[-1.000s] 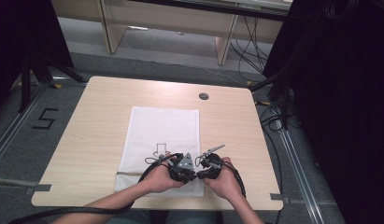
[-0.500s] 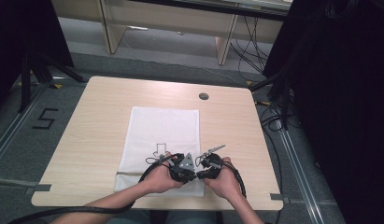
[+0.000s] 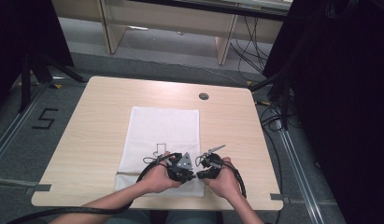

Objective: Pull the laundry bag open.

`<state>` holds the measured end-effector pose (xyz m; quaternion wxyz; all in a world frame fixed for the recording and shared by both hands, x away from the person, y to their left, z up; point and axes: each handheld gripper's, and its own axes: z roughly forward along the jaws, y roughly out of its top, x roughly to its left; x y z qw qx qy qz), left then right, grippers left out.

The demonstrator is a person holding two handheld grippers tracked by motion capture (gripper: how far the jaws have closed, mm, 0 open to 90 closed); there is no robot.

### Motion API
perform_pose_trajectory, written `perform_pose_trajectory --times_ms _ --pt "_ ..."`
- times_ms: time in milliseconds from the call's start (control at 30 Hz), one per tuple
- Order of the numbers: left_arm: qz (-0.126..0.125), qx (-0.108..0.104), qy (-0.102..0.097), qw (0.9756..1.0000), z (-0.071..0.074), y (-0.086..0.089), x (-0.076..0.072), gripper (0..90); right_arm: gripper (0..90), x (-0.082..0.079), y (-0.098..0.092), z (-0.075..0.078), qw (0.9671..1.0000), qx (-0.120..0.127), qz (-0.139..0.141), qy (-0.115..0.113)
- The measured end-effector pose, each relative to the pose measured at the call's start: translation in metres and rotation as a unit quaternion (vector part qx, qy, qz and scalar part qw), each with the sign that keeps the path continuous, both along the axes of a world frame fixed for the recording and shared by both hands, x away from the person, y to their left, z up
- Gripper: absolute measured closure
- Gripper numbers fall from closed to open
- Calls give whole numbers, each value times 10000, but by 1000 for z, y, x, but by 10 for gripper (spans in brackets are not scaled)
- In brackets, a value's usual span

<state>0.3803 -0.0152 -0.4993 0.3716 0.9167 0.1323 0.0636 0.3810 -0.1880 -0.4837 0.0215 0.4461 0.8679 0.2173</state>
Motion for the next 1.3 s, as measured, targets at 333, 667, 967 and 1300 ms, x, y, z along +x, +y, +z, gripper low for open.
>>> perform_pose_trajectory --times_ms 333,667,967,1300 --pt "124 -166 54 9998 0 1 -3 818 900 0 0 0 10000 8 -36 -8" --pt "176 -221 111 9995 -1 2 -3 817 900 0 0 0 10000 65 -47 43" --pt "52 -79 -2 10000 2 8 -2 817 900 0 0 0 10000 12 -51 -9" --pt "217 -308 135 9992 -1 9 -4 817 900 1 -1 0 10000 31 -52 15"
